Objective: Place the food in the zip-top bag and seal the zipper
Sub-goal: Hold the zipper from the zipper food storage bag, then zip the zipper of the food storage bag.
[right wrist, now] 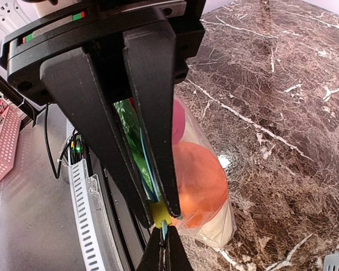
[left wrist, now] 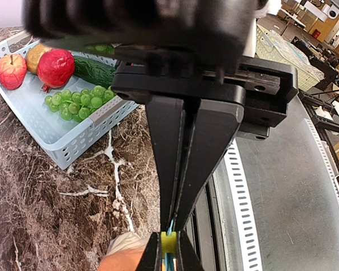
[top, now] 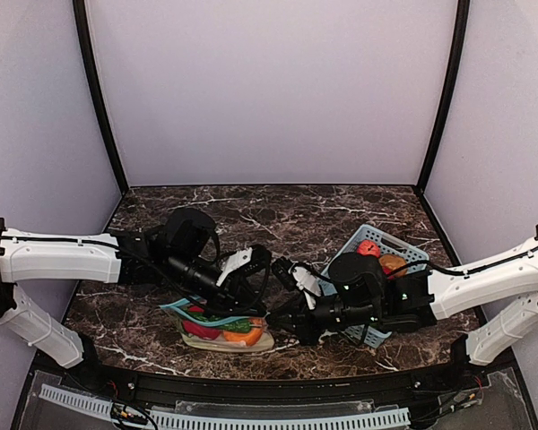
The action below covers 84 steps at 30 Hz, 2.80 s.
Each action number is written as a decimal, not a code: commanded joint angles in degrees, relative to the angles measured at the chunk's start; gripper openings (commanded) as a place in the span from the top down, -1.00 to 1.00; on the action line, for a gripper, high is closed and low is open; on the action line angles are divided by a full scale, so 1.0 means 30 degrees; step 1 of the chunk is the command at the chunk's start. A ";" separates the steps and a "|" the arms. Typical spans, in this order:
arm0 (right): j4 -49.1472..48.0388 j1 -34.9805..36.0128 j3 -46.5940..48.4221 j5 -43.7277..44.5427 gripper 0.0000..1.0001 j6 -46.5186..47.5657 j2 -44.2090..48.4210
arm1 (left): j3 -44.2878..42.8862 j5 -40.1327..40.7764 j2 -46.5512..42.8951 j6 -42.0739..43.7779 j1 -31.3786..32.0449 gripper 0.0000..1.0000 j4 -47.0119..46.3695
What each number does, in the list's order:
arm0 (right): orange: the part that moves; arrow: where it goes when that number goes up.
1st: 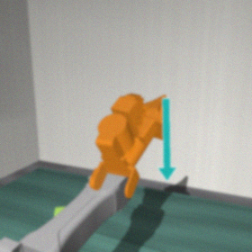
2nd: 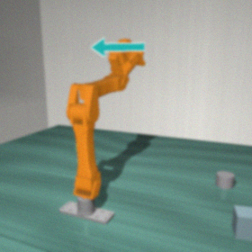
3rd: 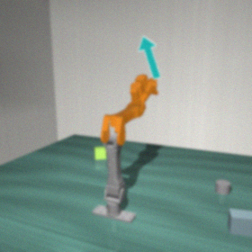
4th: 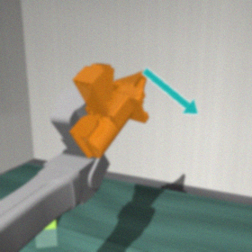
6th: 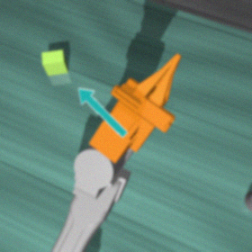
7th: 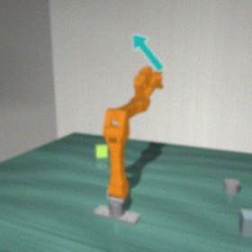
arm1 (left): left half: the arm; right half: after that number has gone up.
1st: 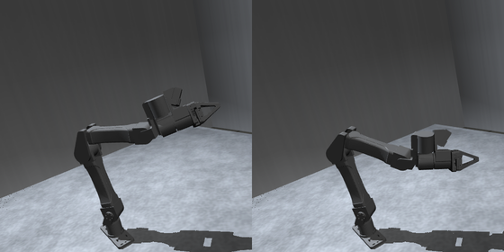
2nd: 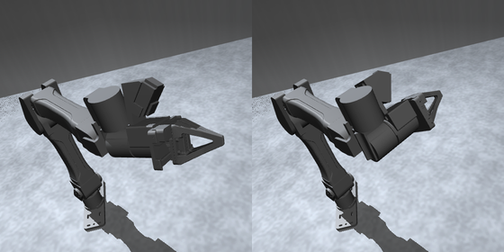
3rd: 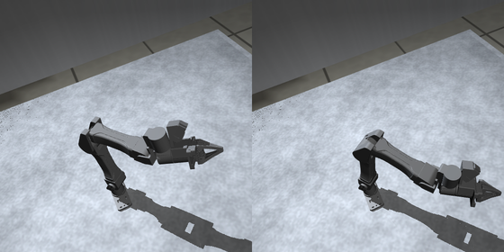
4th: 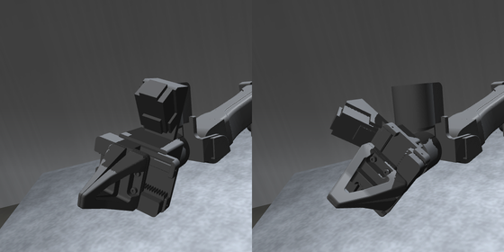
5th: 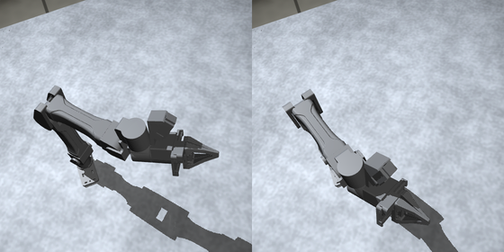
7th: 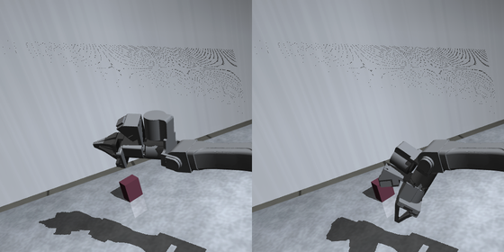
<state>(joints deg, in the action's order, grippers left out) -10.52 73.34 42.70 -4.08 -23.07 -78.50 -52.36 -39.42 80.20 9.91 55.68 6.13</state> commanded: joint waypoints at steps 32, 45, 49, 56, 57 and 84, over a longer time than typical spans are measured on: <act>0.1543 -0.0371 -0.0852 0.4294 1.00 -0.1231 0.1653 | -0.0078 0.2651 -0.2116 0.1200 -0.0441 0.99 0.4189; 0.3351 -0.0596 -0.0872 0.6451 1.00 -0.1712 0.2661 | 0.0866 0.3355 -0.3673 0.0812 -0.0913 0.99 0.4763; 0.3885 -0.0769 -0.0902 0.6716 1.00 -0.1875 0.2797 | 0.1074 0.3456 -0.3987 0.0671 -0.1062 0.99 0.4890; 0.4873 -0.1125 -0.0736 0.7599 1.00 -0.2255 0.2817 | 0.1578 0.3530 -0.4486 0.0412 -0.1421 0.99 0.4934; 0.4979 -0.1141 -0.0706 0.7709 1.00 -0.2269 0.2842 | 0.1670 0.3545 -0.4591 0.0394 -0.1487 0.99 0.4945; 0.5730 -0.1493 0.1375 0.3574 0.47 0.0717 0.3218 | 0.2139 0.1875 -0.4828 -0.0293 -0.2015 0.99 0.4212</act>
<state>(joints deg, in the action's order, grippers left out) 4.34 69.89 42.63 9.08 -23.92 -68.27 -46.30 -31.33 65.56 9.82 49.91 15.38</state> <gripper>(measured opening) 0.139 0.057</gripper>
